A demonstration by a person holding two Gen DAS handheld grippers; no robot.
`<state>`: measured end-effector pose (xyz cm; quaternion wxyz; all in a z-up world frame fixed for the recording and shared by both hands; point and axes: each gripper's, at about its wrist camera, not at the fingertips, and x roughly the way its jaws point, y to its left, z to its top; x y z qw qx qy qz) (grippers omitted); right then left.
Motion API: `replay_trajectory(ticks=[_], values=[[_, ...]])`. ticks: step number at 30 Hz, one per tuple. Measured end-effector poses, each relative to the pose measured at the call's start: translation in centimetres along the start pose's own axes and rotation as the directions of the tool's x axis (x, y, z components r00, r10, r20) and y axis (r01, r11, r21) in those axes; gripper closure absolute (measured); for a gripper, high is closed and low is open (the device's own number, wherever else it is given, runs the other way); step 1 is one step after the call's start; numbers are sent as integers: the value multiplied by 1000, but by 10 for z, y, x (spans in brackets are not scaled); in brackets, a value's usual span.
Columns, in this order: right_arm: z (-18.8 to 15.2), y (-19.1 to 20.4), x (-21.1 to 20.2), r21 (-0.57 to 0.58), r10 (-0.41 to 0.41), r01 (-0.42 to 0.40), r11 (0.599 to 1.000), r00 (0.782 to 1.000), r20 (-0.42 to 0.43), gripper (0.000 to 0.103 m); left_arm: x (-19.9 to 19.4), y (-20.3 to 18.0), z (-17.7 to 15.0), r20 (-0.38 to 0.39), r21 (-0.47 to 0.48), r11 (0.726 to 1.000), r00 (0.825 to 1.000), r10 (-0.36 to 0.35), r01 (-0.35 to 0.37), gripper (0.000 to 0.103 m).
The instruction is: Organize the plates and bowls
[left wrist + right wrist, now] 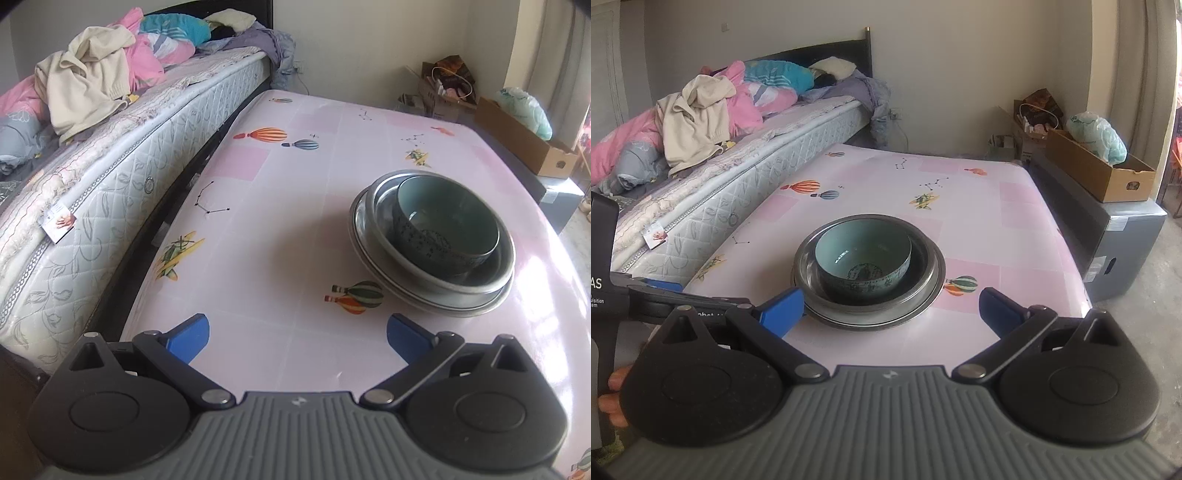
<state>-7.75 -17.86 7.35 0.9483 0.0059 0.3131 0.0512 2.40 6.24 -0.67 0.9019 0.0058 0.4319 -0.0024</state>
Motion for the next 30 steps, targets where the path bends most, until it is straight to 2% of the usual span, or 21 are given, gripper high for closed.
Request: replay_trajectory(ticks=[3, 7, 13, 21, 30], values=[[-1, 2, 2, 21, -22, 22, 1000, 1000, 12, 1, 0, 2, -2, -7, -9, 1000, 1000, 14, -14, 0], [-5, 3, 10, 76, -42, 44, 996, 999, -22, 1, -1, 4, -2, -17, -15, 1000, 999, 27, -28, 0], [-10, 3, 18, 134, -22, 27, 991, 999, -38, 1, 0, 9, -2, -32, -31, 999, 999, 36, -37, 0], [-11, -1, 23, 181, -34, 44, 982, 998, -54, 1, -2, 14, -1, -35, -55, 998, 999, 30, -32, 0], [-12, -2, 28, 199, -18, 36, 979, 996, -91, 1, -4, 14, -1, -43, -65, 998, 999, 20, -23, 0]])
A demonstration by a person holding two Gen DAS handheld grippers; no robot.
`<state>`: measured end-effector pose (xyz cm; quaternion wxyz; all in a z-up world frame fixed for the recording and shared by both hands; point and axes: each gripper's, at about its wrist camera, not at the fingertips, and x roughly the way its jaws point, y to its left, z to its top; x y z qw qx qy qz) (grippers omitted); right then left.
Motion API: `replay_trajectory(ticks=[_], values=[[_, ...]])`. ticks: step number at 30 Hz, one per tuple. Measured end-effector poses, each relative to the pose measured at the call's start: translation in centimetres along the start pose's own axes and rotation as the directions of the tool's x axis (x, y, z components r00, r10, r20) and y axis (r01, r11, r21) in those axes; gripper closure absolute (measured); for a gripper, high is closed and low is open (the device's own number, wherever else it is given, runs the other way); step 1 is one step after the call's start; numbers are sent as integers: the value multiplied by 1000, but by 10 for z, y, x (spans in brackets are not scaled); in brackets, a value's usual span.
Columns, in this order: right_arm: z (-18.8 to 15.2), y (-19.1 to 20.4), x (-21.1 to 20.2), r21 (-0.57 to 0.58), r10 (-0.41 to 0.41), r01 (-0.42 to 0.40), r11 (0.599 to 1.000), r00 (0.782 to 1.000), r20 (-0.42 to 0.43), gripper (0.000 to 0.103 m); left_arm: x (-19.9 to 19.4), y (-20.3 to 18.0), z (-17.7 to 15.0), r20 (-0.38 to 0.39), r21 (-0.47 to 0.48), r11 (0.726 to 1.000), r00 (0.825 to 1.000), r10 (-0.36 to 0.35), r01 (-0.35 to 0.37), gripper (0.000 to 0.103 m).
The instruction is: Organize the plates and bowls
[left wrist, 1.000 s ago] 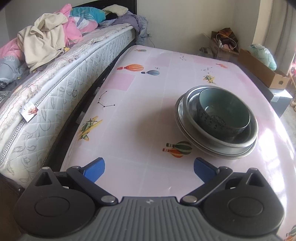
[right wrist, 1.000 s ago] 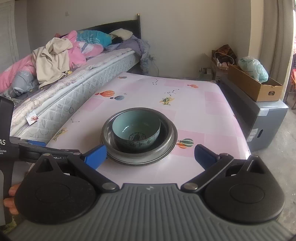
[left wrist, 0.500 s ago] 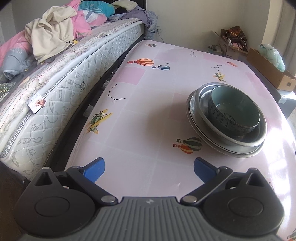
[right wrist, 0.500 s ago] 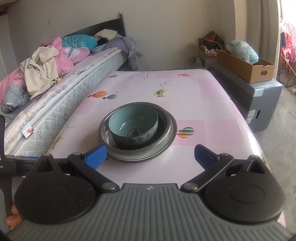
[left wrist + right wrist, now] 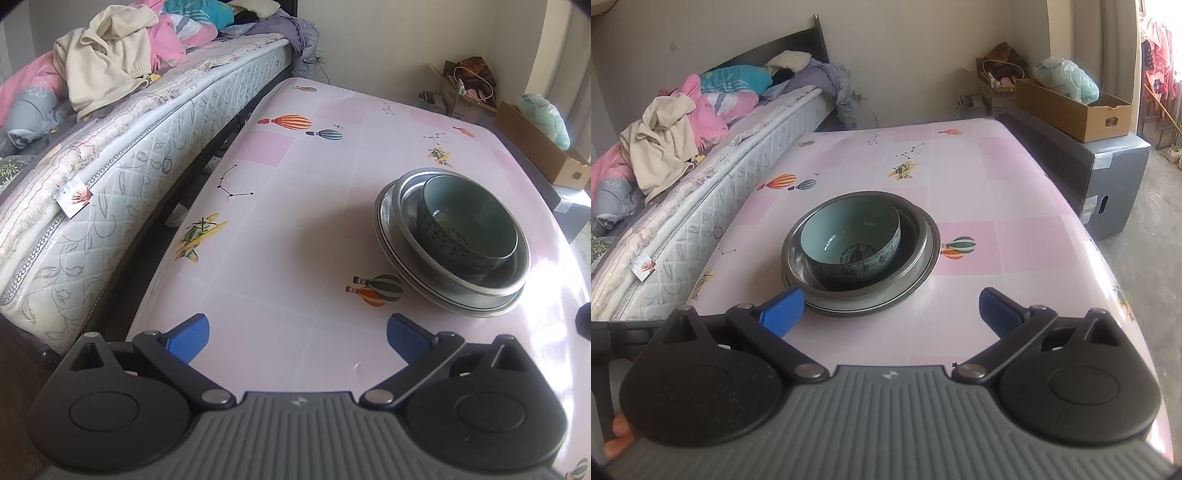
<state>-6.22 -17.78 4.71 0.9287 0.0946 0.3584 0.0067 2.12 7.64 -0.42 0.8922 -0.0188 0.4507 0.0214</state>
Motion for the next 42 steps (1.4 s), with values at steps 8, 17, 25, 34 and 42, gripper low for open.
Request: replay_trajectory(ticks=[8, 17, 25, 34, 42], values=[[-6, 4, 5, -13, -9, 9, 1000, 999, -36, 1, -1, -7, 0, -12, 3, 1000, 1000, -11, 11, 0], [-4, 3, 12, -18, -11, 10, 1000, 998, -60, 1, -4, -10, 4, -5, -1, 1000, 1000, -16, 16, 0], [-2, 4, 14, -19, -8, 7, 1000, 997, -72, 1, -5, -11, 6, -1, 0, 1000, 1000, -22, 22, 0], [-1, 4, 15, -21, -12, 10, 1000, 997, -74, 1, -4, -11, 6, -4, -2, 1000, 1000, -31, 31, 0], [0, 4, 15, -25, -19, 17, 1000, 996, -86, 1, -2, -13, 6, -12, 0, 999, 999, -41, 41, 0]])
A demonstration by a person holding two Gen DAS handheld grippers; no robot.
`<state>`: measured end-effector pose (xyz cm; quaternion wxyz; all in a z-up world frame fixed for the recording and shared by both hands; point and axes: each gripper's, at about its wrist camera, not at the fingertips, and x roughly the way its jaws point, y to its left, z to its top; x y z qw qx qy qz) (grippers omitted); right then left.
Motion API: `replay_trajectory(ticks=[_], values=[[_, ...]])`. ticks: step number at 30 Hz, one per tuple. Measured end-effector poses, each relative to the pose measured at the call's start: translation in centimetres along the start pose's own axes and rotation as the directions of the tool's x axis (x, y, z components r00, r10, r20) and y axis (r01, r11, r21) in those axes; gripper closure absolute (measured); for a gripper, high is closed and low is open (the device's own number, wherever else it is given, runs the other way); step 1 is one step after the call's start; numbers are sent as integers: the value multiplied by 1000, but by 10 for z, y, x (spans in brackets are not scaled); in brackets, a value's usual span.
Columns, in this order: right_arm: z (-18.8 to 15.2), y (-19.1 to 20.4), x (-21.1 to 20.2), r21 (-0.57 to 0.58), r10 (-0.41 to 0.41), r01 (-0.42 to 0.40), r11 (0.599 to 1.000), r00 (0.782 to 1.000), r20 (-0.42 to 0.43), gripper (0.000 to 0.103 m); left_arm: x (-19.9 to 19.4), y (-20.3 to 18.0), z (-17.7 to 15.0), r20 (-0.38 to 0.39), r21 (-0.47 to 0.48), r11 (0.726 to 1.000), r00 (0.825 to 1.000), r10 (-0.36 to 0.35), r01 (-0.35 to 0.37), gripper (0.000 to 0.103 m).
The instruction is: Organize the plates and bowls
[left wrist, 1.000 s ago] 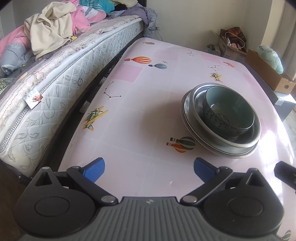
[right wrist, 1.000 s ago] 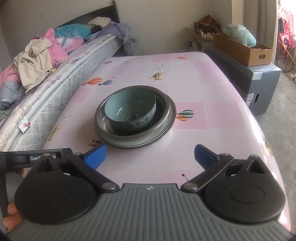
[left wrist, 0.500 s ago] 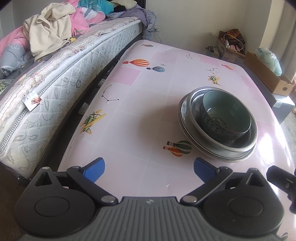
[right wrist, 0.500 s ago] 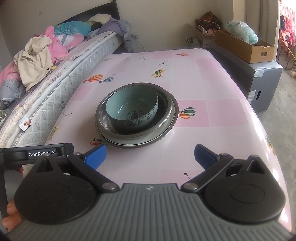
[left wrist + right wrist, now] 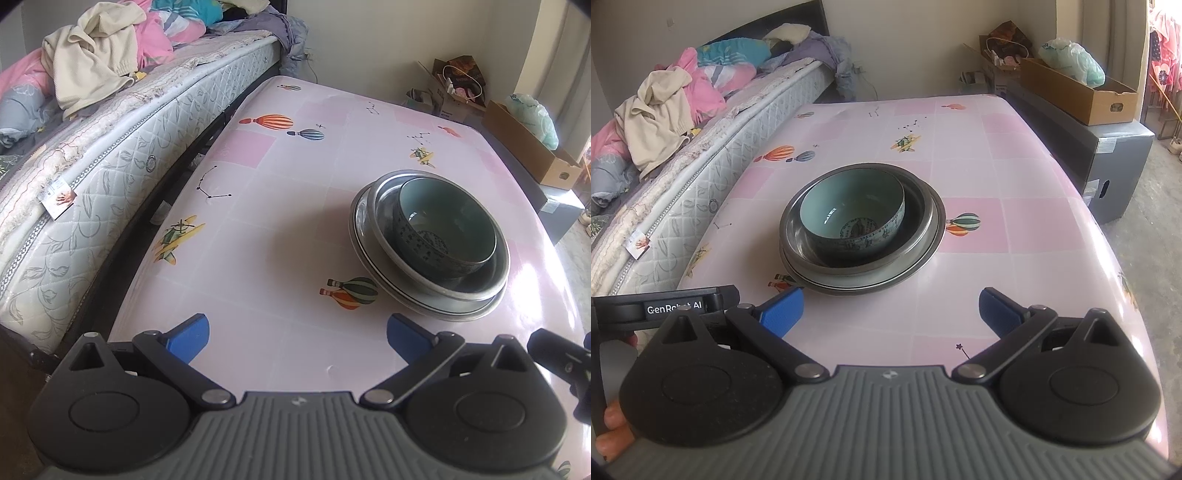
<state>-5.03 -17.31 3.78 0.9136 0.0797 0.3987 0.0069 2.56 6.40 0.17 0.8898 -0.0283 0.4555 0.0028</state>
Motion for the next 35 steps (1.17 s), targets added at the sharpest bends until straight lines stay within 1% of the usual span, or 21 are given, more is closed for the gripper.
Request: replay_trajectory(ticks=[16, 26, 35], values=[[-1, 0, 9, 5, 0, 0, 1000, 999, -47, 1, -1, 1, 1, -3, 0, 1000, 1000, 2, -2, 0], [-3, 1, 15, -14, -15, 14, 1000, 996, -88, 1, 4, 2, -4, -38, 9, 1000, 999, 3, -2, 0], [-6, 0, 18, -15, -13, 12, 1000, 994, -112, 1, 6, 3, -6, -52, 10, 1000, 999, 8, -8, 0]])
